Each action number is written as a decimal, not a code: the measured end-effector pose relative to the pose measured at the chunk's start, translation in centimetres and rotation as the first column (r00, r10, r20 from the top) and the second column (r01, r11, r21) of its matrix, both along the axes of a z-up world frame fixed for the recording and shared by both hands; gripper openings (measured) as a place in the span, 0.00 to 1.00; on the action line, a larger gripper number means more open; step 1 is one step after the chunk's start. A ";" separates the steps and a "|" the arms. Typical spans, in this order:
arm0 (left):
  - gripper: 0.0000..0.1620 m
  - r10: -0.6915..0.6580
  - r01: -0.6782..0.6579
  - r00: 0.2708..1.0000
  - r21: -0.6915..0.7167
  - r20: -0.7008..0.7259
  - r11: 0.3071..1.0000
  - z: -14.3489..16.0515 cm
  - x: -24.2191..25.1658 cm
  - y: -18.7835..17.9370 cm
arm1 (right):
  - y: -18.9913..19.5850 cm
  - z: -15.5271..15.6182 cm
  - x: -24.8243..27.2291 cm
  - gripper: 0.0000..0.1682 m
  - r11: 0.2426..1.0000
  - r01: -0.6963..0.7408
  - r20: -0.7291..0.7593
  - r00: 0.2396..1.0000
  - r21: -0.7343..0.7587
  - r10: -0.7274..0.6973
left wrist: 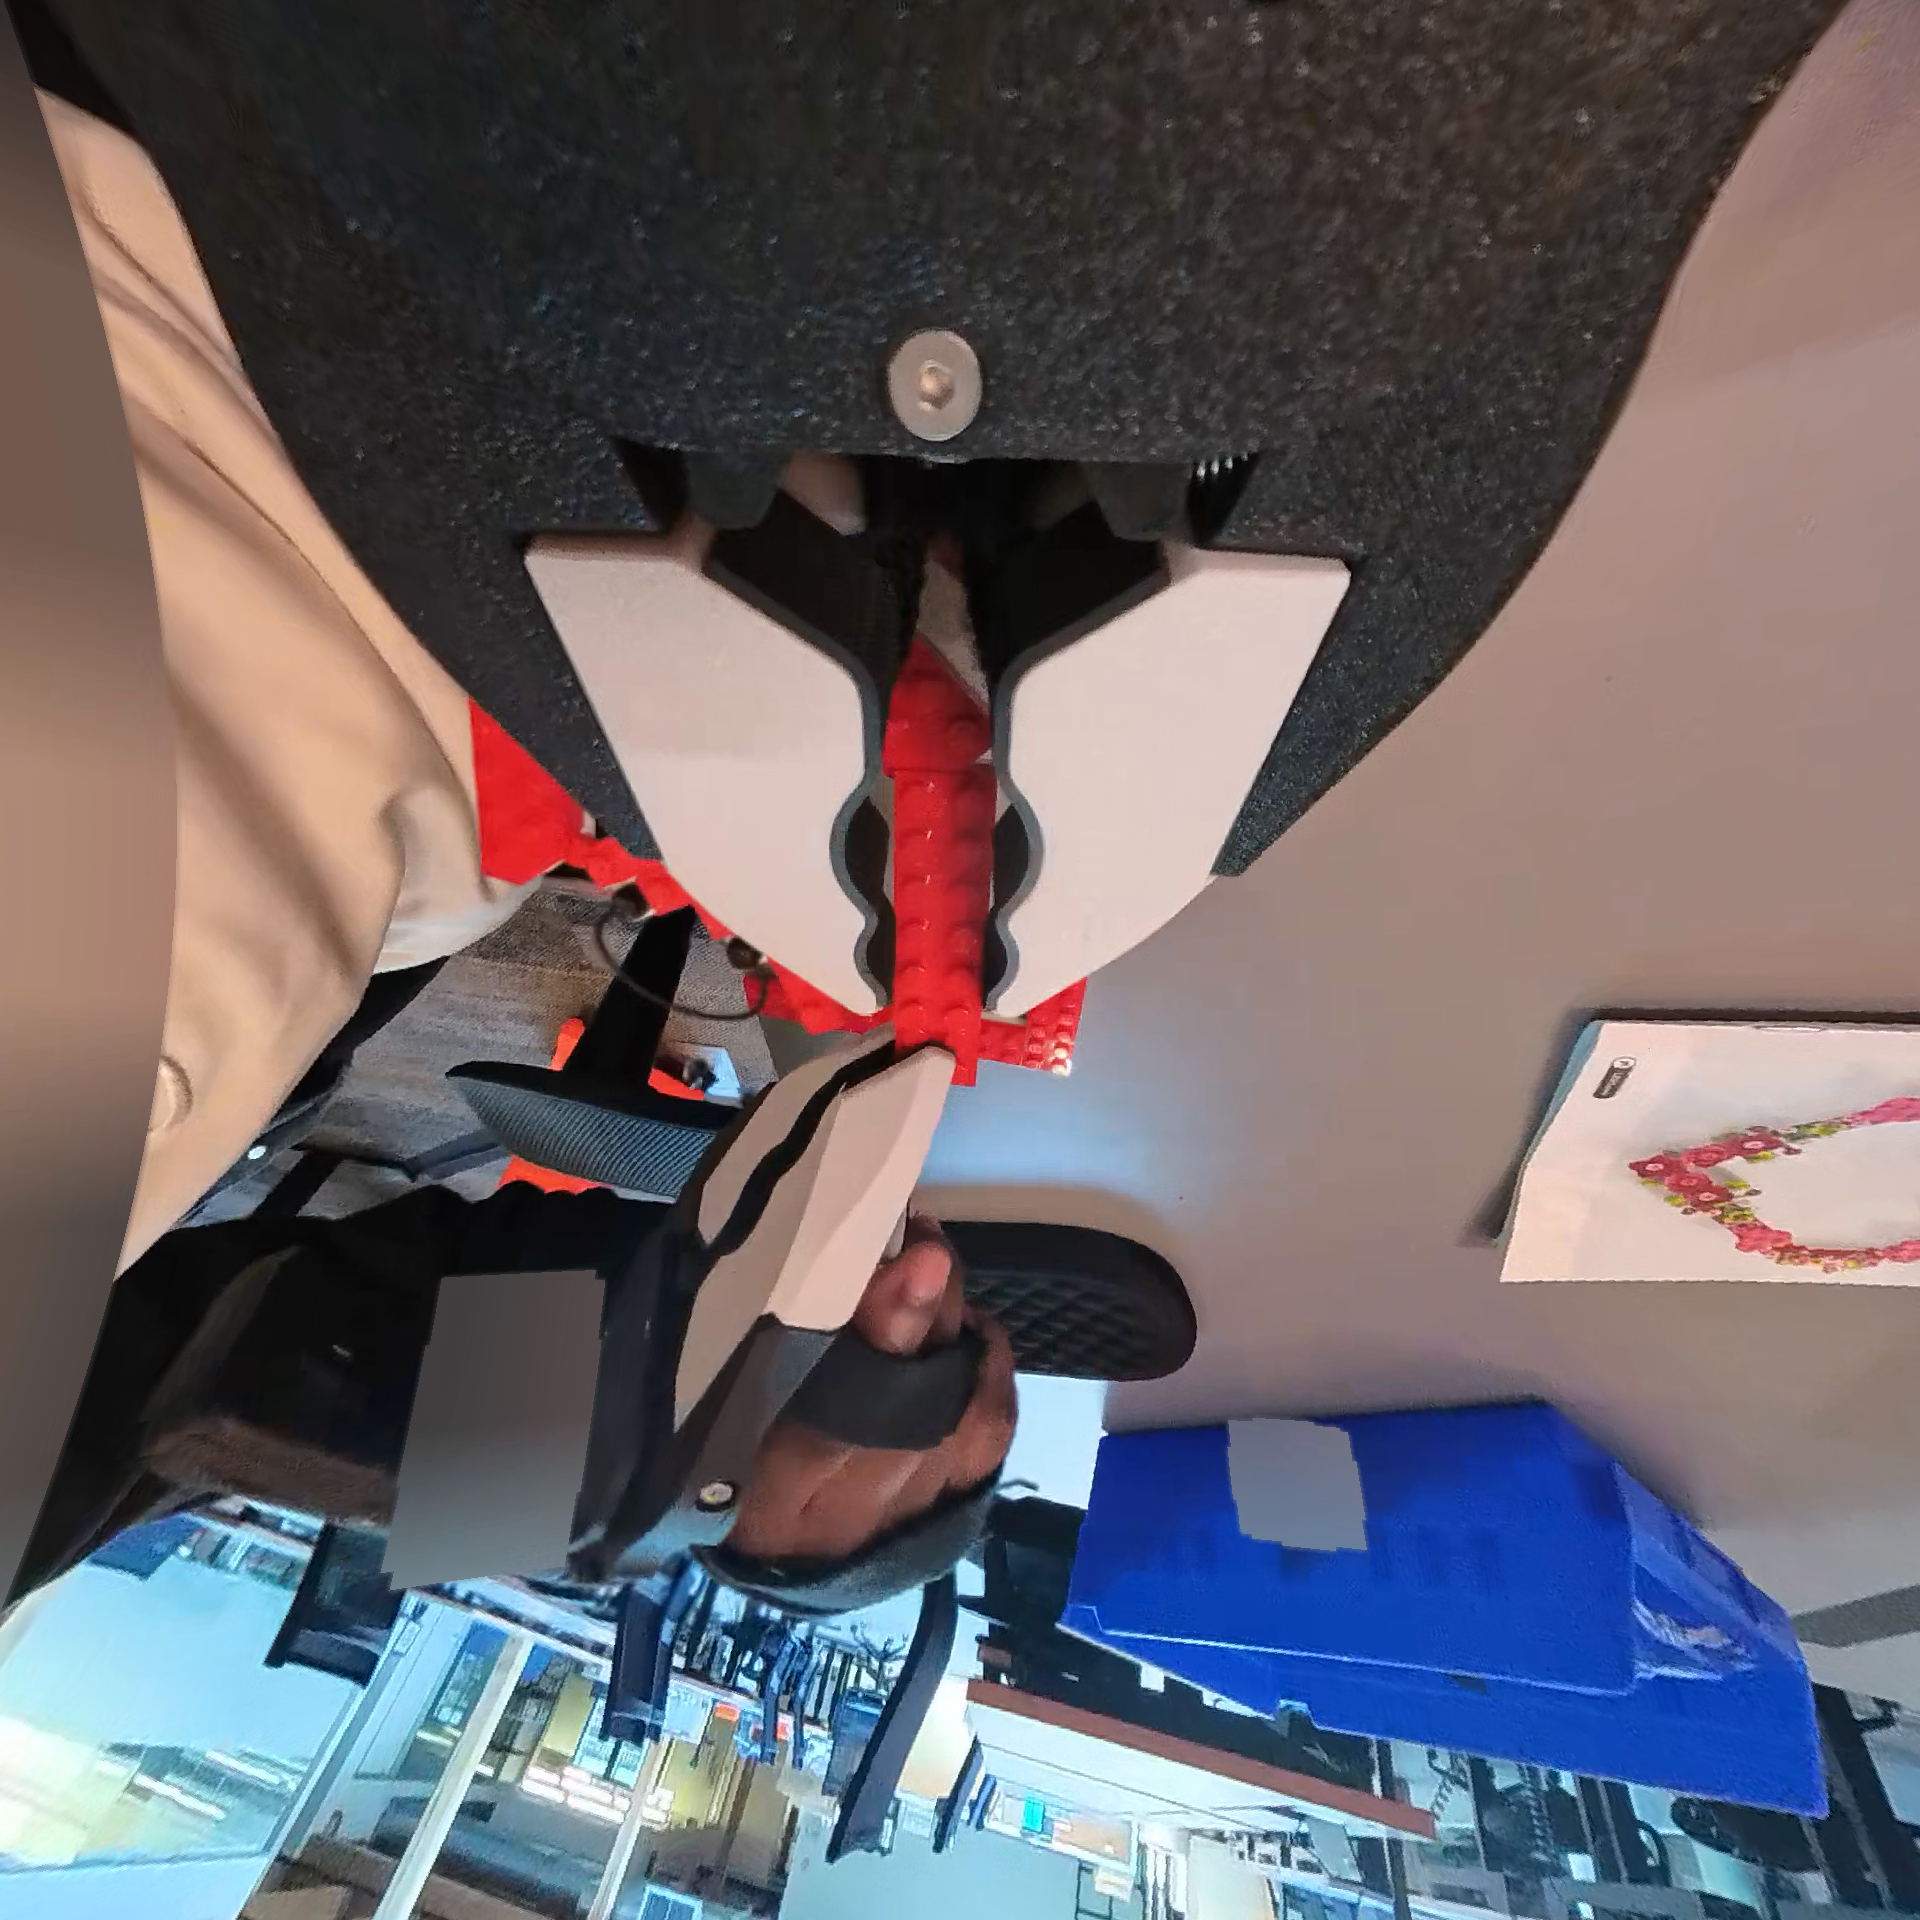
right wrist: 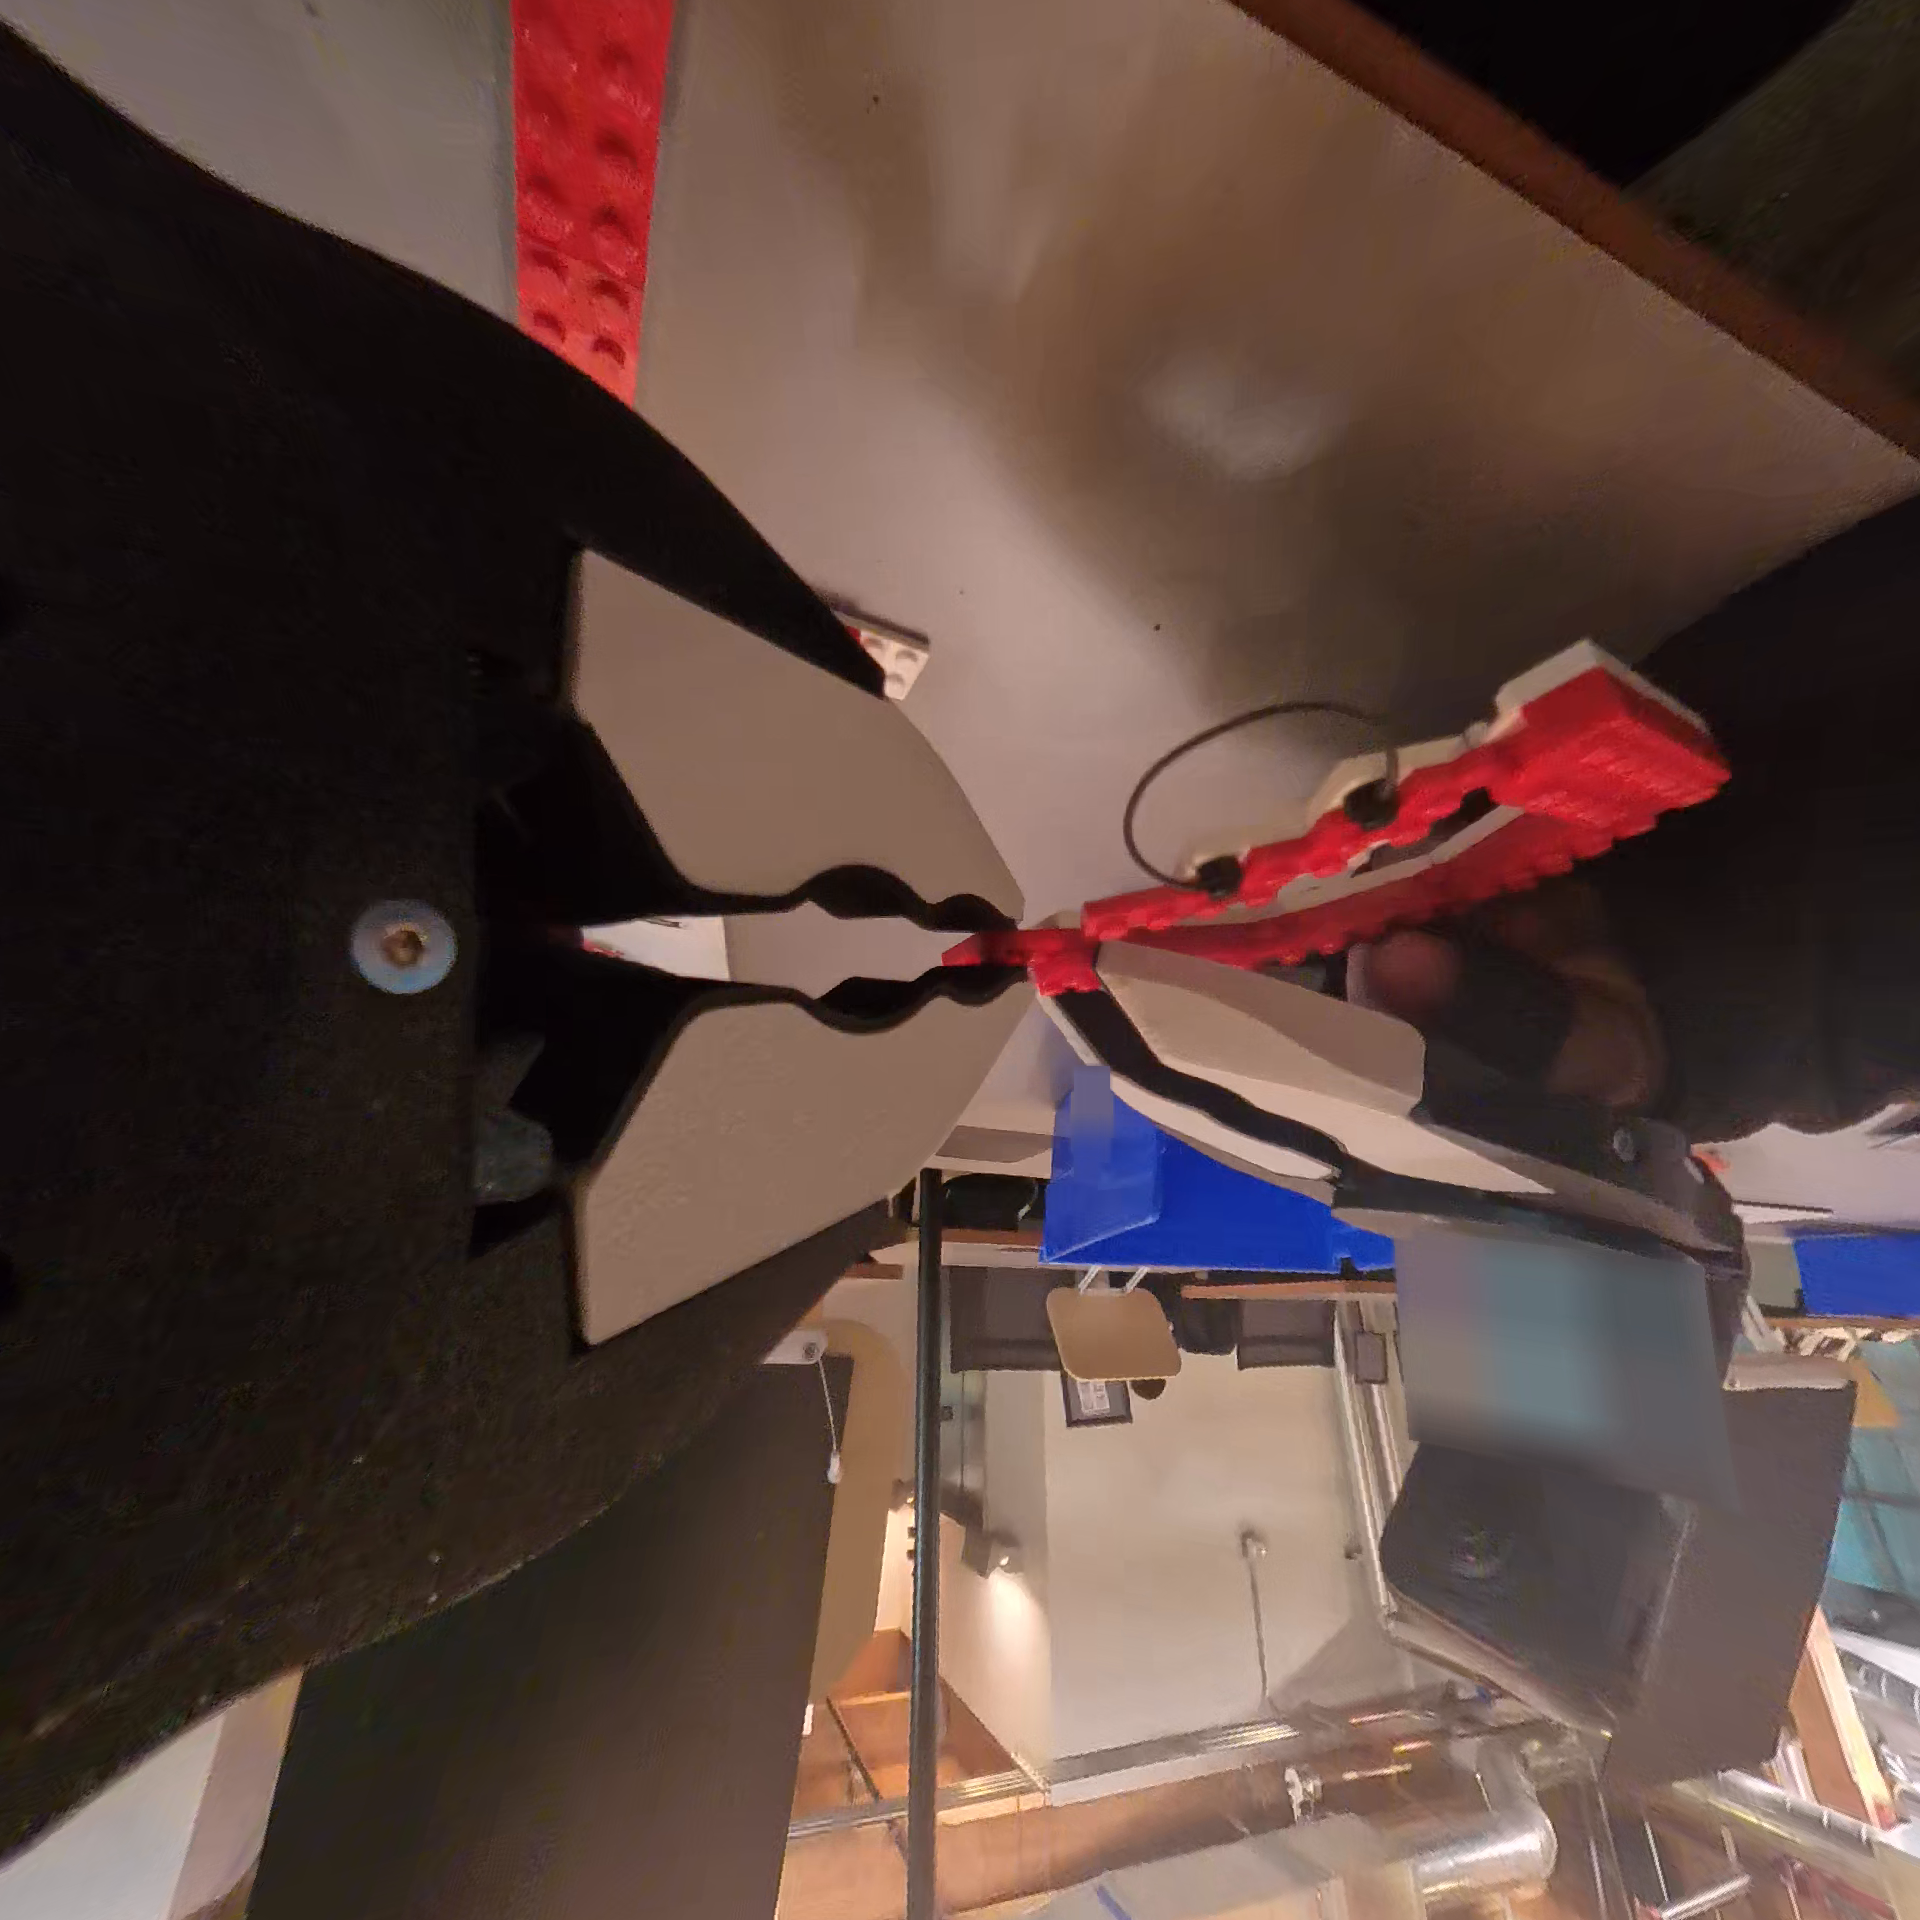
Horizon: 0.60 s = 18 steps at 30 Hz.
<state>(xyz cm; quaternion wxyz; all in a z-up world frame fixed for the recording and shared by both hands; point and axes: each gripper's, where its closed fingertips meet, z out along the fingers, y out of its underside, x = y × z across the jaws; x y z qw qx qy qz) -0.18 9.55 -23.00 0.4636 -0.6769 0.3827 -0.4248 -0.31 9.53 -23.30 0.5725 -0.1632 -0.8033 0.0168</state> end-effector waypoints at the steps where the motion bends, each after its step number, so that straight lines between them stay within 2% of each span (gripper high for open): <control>1: 0.09 0.007 -0.007 1.000 -0.007 0.005 1.000 -0.1 0.1 0.1 | 0.1 -0.1 0.1 0.04 1.000 0.010 0.002 1.000 -0.003 -0.010; 4: 0.09 0.001 0.000 1.000 -0.028 0.018 1.000 -0.1 0.1 0.3 | 0.3 -0.3 0.2 0.03 1.000 0.020 0.009 1.000 0.001 -0.020; 5: 0.09 0.035 -0.034 0.994 -0.009 0.099 0.999 1.0 -0.3 0.7 | 0.1 -1.0 0.4 0.03 1.000 0.011 0.055 0.998 -0.002 -0.011; 6: 0.09 0.077 -0.082 0.953 0.003 0.292 0.997 4.1 -1.8 1.3 | -0.5 -3.5 1.2 0.03 1.000 -0.012 0.208 0.978 -0.029 0.018; 7: 0.07 0.118 -0.117 0.929 -0.025 0.351 0.993 5.3 -3.6 1.8 | -0.7 -5.0 1.4 0.03 1.000 -0.003 0.239 0.971 -0.022 0.008; 8: 0.07 0.164 -0.172 0.953 0.008 0.254 0.985 4.0 -4.7 2.1 | -0.4 -5.2 1.2 0.03 0.999 -0.001 0.181 0.984 0.051 -0.008; 9: 0.09 0.174 -0.184 0.962 0.029 0.211 0.983 3.3 -5.0 1.9 | -0.2 -5.1 1.2 0.03 0.998 0.023 0.148 0.988 0.055 -0.030; 11: 0.09 0.154 -0.164 0.961 0.021 0.231 0.986 3.7 -4.7 1.5 | 0.0 -4.9 1.1 0.03 0.996 0.058 0.141 0.989 -0.064 -0.049; 14: 0.09 0.077 -0.089 0.967 0.039 0.242 0.995 4.0 -3.8 0.7 | 1.4 -6.0 0.6 0.04 0.992 0.121 0.181 0.977 -0.025 -0.115; 16: 0.09 0.030 -0.038 0.975 0.036 0.219 0.999 3.7 -3.4 0.0 | 1.7 -6.3 0.5 0.14 0.982 0.143 0.204 0.972 -0.121 -0.116; 18: 0.09 -0.011 0.006 0.974 0.025 0.226 1.000 3.7 -3.0 -0.8 | 1.1 -5.2 0.6 0.24 0.958 0.106 0.194 0.979 -0.266 -0.054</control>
